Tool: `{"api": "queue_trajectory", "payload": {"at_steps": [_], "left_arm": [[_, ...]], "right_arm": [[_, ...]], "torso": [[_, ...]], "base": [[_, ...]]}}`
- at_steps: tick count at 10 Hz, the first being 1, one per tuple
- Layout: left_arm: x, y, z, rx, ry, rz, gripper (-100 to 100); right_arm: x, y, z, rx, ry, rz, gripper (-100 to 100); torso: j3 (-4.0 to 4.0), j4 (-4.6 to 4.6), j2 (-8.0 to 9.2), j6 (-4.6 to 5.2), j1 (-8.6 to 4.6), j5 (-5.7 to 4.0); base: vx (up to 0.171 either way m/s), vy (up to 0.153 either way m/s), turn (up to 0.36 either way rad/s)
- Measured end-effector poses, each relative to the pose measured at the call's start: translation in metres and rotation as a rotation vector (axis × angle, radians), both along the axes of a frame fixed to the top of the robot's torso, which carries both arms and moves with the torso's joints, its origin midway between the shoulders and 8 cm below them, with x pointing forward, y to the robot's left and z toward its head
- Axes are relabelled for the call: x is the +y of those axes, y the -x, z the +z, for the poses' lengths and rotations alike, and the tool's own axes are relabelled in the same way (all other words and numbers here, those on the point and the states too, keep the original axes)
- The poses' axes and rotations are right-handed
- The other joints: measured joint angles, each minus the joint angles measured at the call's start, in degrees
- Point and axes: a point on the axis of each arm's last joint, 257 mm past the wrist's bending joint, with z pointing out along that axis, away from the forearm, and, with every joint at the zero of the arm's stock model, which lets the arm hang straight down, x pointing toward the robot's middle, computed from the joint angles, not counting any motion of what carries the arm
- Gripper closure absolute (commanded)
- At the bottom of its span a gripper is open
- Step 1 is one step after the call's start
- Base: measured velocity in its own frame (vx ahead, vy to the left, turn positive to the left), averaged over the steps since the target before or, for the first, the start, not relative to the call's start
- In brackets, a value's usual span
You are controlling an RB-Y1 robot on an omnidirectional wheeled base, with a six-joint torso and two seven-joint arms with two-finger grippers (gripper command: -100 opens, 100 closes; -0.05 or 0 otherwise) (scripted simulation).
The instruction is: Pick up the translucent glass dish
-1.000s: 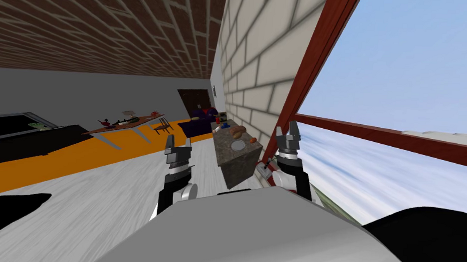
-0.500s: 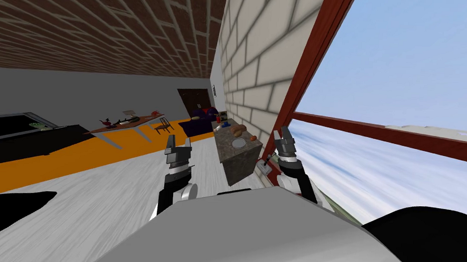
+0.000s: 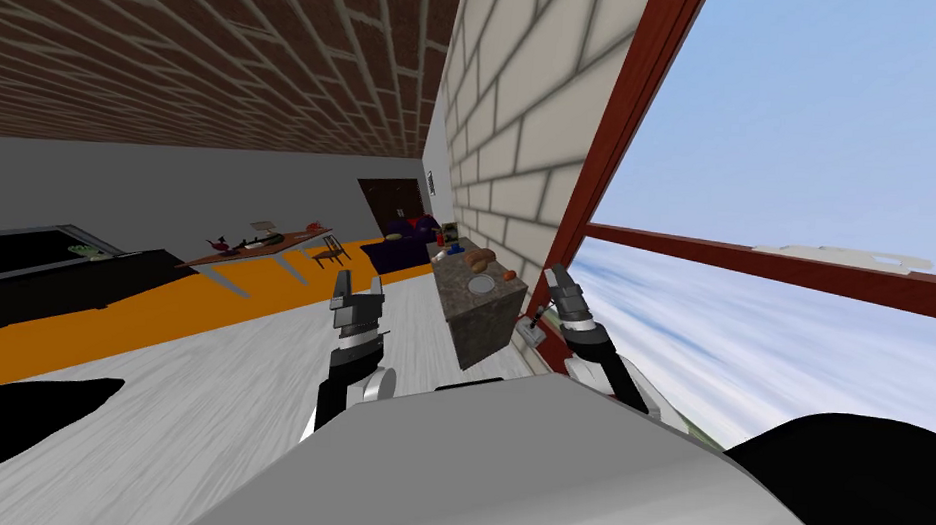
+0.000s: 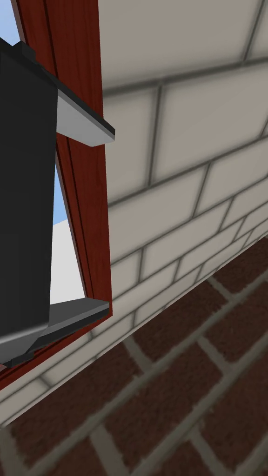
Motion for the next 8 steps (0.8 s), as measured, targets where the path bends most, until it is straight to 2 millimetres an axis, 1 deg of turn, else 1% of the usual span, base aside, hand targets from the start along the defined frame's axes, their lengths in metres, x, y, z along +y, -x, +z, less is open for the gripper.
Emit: {"api": "queue_trajectory", "payload": {"at_steps": [3,4,5,6,7,8], "left_arm": [[0.000,0.000,0.000,0.000,0.000,0.000,0],[0.000,0.000,0.000,0.000,0.000,0.000,0],[0.000,0.000,0.000,0.000,0.000,0.000,0],[0.000,0.000,0.000,0.000,0.000,0.000,0],[0.000,0.000,0.000,0.000,0.000,0.000,0],[0.000,0.000,0.000,0.000,0.000,0.000,0]], "right_arm": [[0.000,-0.001,-0.018,0.043,0.087,0.008,-100],[-0.001,-0.001,-0.028,0.065,0.127,0.011,-100],[-0.001,0.001,-0.043,0.096,0.177,0.013,-100],[0.000,0.000,-0.049,0.109,0.214,0.020,-100],[-0.003,0.001,-0.062,0.136,0.259,0.024,-100],[-0.003,0.001,-0.067,0.148,0.290,0.031,-100]], "torso": [[-0.05,-0.02,-0.09,0.00,0.03,0.01],[-0.07,-0.02,-0.12,0.00,0.04,0.01],[-0.07,-0.03,-0.11,0.00,0.17,0.03],[-0.06,-0.02,-0.12,0.00,0.11,0.03],[-0.07,-0.02,-0.12,0.00,0.12,0.03],[-0.07,-0.02,-0.13,0.00,0.07,0.02]], "base": [[-0.015,0.052,0.021],[-0.012,0.094,0.052],[-0.016,0.072,0.006],[-0.013,0.075,0.036],[-0.010,0.060,0.020],[-0.005,0.069,0.058]]}}
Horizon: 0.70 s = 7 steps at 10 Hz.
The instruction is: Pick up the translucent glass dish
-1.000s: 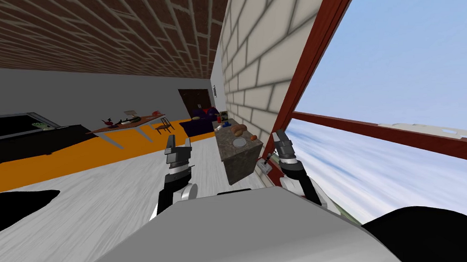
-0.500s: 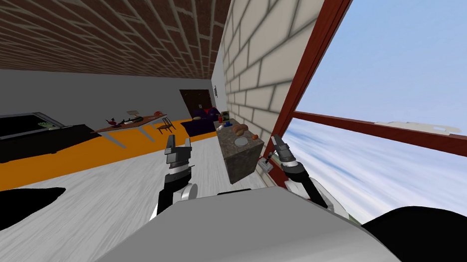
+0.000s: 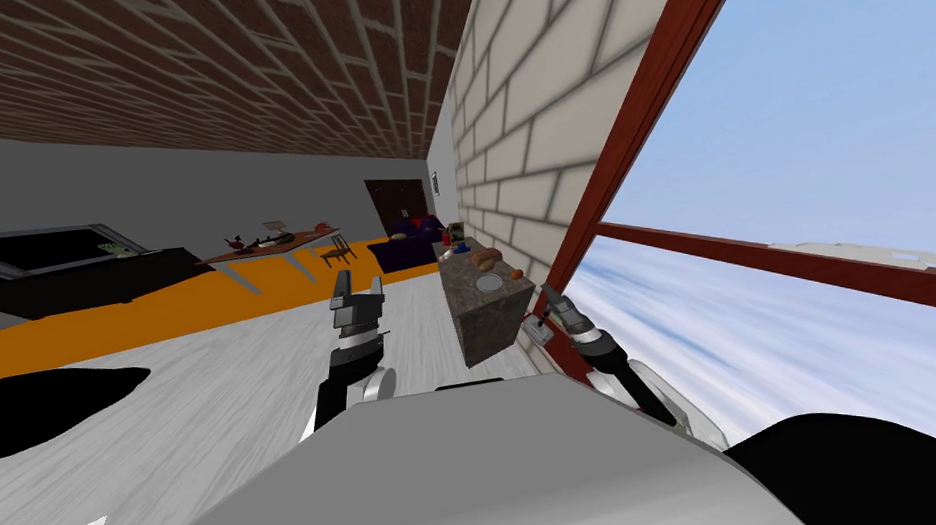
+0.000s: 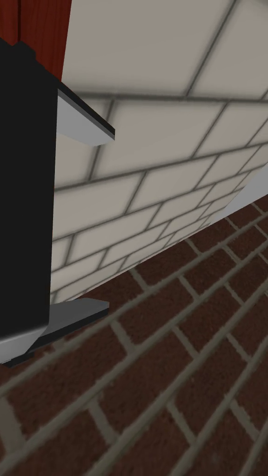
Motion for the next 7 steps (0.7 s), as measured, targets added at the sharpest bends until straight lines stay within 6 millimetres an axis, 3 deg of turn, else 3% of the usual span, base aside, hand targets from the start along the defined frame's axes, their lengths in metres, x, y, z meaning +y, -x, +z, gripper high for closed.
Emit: {"api": "queue_trajectory", "payload": {"at_steps": [7], "left_arm": [[0.000,0.000,0.000,0.000,0.000,0.000,0]], "right_arm": [[-0.013,0.012,-0.074,0.155,0.282,0.054,-100]], "torso": [[-0.08,-0.03,-0.14,-0.01,0.09,0.01]], "base": [[0.019,0.075,0.042]]}}
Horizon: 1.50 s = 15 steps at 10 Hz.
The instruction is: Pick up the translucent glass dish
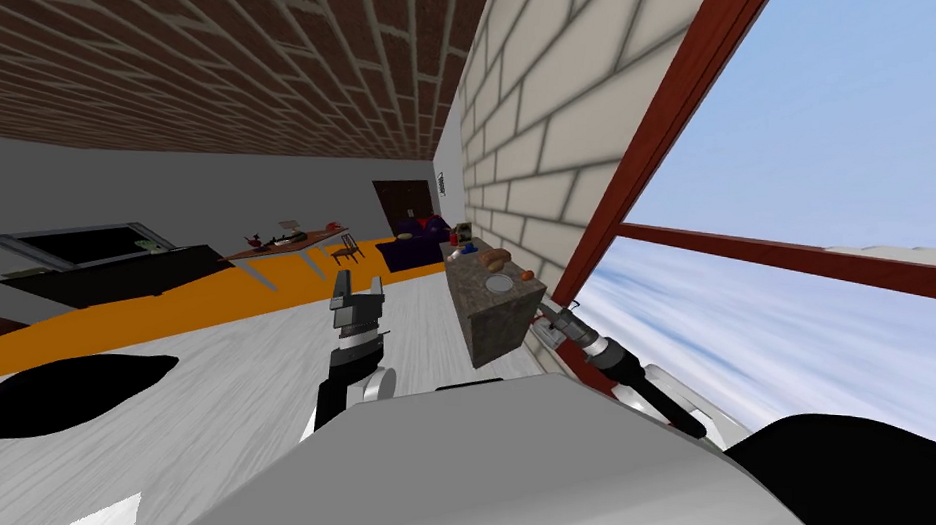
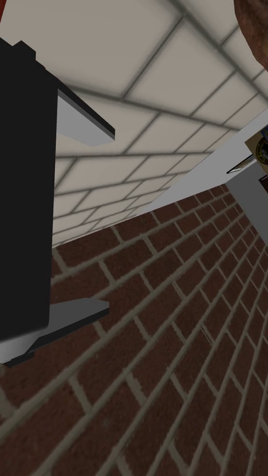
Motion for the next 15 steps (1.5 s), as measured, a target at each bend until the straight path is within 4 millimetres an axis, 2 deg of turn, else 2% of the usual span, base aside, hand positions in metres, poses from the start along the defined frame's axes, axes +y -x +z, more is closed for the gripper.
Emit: {"api": "queue_trajectory", "payload": {"at_steps": [4,5,9,12,13,14,15], "left_arm": [[0.000,0.000,0.000,0.000,0.000,0.000,0],[0.000,0.000,0.000,0.000,0.000,0.000,0],[0.000,0.000,0.000,0.000,0.000,0.000,0],[0.000,0.000,0.000,0.000,0.000,0.000,0],[0.000,0.000,0.000,0.000,0.000,0.000,0],[0.000,0.000,0.000,0.000,0.000,0.000,0],[0.000,0.000,0.000,0.000,0.000,0.000,0]], "right_arm": [[-0.014,0.015,-0.045,0.093,0.167,0.044,-100],[-0.017,0.018,-0.051,0.110,0.202,0.056,-100],[-0.041,0.039,-0.091,0.208,0.377,0.112,-100],[-0.065,0.057,-0.128,0.288,0.518,0.160,-100],[-0.073,0.060,-0.130,0.307,0.557,0.174,-100],[-0.090,0.070,-0.141,0.343,0.611,0.188,-100],[-0.096,0.075,-0.146,0.357,0.646,0.206,-100]], "torso": [[-0.02,-0.01,-0.04,0.00,0.12,0.02],[-0.02,-0.01,-0.04,0.01,0.09,0.04],[-0.05,-0.02,-0.08,0.01,0.01,0.02],[-0.07,-0.03,-0.12,-0.01,0.10,0.03],[-0.05,-0.02,-0.08,0.01,0.06,0.04],[-0.07,-0.02,-0.12,0.00,0.08,0.03],[-0.07,-0.03,-0.12,0.01,0.05,0.02]], "base": [[0.042,0.102,0.063],[0.048,0.121,0.105],[0.051,0.100,0.073],[0.053,0.106,0.071],[0.066,0.106,0.119],[0.065,0.092,0.050],[0.081,0.115,0.098]]}}
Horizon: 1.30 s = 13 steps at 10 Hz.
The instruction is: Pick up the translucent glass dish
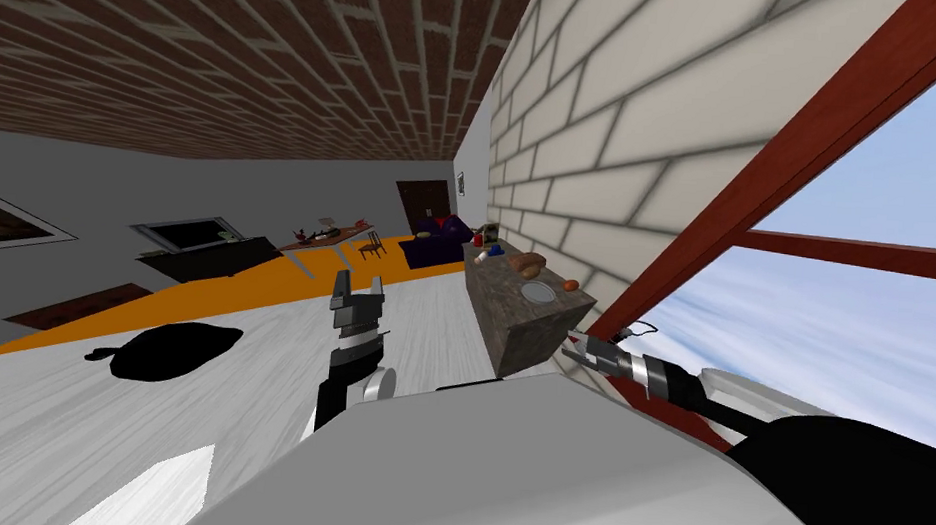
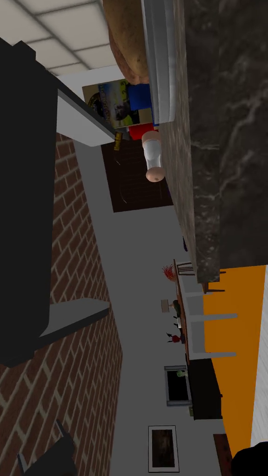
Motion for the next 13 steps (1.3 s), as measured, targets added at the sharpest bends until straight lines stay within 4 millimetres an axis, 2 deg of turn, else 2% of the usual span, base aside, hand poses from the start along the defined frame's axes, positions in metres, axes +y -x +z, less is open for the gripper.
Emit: {"api": "queue_trajectory", "payload": {"at_steps": [3,6,8,12,13], "left_arm": [[0.000,0.000,0.000,0.000,0.000,0.000,0],[0.000,0.000,0.000,0.000,0.000,0.000,0],[0.000,0.000,0.000,0.000,0.000,0.000,0],[0.000,0.000,0.000,0.000,0.000,0.000,0],[0.000,0.000,0.000,0.000,0.000,0.000,0]], "right_arm": [[-0.029,0.024,-0.020,0.081,0.142,0.052,-100],[-0.064,0.038,-0.030,0.145,0.260,0.098,-100],[-0.096,0.056,-0.040,0.212,0.371,0.139,-100],[-0.152,0.080,-0.042,0.311,0.544,0.201,-100],[-0.174,0.088,-0.043,0.349,0.601,0.221,-100]], "torso": [[-0.03,-0.01,-0.05,-0.02,0.15,0.03],[-0.04,-0.02,-0.07,0.01,-0.10,-0.02],[-0.16,-0.06,-0.27,-0.03,0.05,0.00],[-0.05,-0.02,-0.09,-0.01,-0.19,-0.05],[-0.15,-0.06,-0.27,-0.02,-0.12,-0.03]], "base": [[0.074,0.111,0.072],[0.095,0.076,0.081],[0.132,0.098,0.113],[0.109,0.057,0.093],[0.130,0.056,0.045]]}}
